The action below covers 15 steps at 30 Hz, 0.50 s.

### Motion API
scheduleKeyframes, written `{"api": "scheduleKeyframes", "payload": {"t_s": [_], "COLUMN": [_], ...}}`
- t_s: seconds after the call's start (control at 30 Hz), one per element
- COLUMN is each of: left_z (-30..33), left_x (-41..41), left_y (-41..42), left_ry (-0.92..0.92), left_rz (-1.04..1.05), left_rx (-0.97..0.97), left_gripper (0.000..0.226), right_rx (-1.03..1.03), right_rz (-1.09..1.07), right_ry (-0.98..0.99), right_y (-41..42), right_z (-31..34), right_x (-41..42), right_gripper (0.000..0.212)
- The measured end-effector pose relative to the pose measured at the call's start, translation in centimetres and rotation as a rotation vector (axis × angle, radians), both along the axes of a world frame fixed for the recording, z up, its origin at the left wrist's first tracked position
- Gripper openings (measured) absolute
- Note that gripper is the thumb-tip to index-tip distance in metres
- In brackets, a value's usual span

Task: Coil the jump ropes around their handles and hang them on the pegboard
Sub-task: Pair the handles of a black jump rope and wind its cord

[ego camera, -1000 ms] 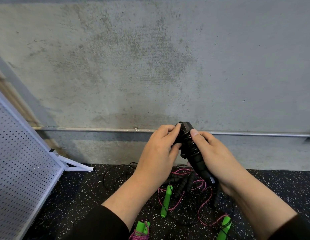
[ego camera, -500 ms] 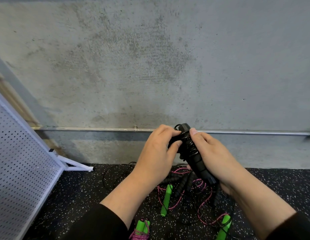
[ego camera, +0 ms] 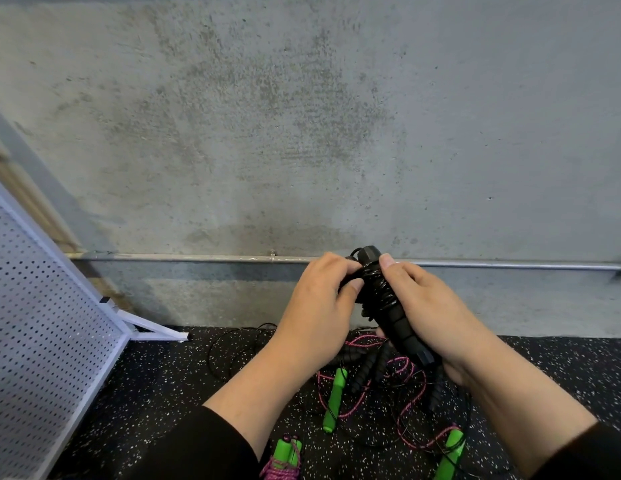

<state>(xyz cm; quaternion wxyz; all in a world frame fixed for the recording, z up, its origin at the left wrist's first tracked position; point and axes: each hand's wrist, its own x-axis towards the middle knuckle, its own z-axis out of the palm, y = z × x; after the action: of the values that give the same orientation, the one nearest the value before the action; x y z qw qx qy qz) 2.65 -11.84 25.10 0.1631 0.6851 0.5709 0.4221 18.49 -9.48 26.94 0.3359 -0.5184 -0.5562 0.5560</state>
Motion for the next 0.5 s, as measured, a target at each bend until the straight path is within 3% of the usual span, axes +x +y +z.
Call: {"api": "scheduleKeyframes", "payload": {"t_s": [0.13,0.3,0.5], "left_z": [0.37,0.38,0.67], "left_x": [-0.04,-0.37,-0.48], "left_y": [-0.16,0.15,0.12], "left_ry": [-0.118,-0.102,-0.103], "left_rz": [0.052,0.059,-0.053], "left_rx": [-0.074,-0.002,-0.094], "left_gripper": [0.021,0.013,0.014], "right_rx": [-0.027,-0.027,0.046], "right_rz": [0.007,0.026,0.047], "right_ry": [0.012,0.054,-0.011], "right_y": [0.10,-0.18,-0.09], "right_z": [0.09,0.13,0.26], "right_x": [0.07,-0.12,0.25], "right_gripper": [0.048,0.049,0.036]}}
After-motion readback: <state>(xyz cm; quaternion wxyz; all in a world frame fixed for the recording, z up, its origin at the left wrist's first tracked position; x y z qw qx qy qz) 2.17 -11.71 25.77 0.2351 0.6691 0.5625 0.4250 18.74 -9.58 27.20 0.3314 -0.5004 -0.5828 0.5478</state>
